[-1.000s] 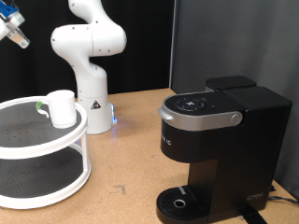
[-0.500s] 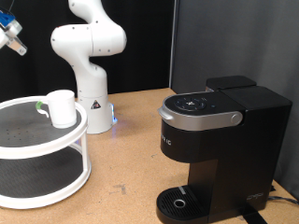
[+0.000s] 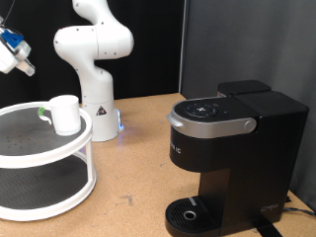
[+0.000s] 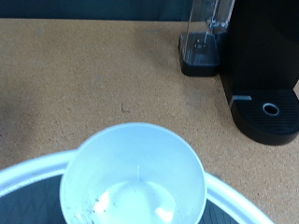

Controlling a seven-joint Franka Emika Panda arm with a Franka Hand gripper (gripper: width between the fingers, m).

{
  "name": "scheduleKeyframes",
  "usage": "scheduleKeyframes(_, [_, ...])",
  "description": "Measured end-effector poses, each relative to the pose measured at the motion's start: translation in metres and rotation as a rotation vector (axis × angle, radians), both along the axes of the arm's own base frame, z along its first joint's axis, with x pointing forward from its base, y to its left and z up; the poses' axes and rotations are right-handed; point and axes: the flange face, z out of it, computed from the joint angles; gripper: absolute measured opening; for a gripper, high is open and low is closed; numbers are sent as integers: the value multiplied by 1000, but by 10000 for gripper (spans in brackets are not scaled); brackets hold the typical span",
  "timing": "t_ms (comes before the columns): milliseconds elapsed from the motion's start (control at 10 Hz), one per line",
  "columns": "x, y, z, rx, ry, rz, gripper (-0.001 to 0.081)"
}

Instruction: Make a cup of coffee with the keurig machine

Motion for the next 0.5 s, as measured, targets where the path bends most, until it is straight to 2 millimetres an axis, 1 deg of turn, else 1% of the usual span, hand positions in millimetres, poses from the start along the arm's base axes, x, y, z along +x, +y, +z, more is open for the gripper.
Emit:
scheduleKeyframes(200, [1,1,-18,-28,-16,-41,3])
scheduleKeyframes(300, [0,1,-28,-37,-25,-59,219])
scheduleKeyframes(400, [-2,1,-36,-40,-31,-69,219])
scheduleKeyframes(500, [-4,2,-44,-40,-35,-76,421])
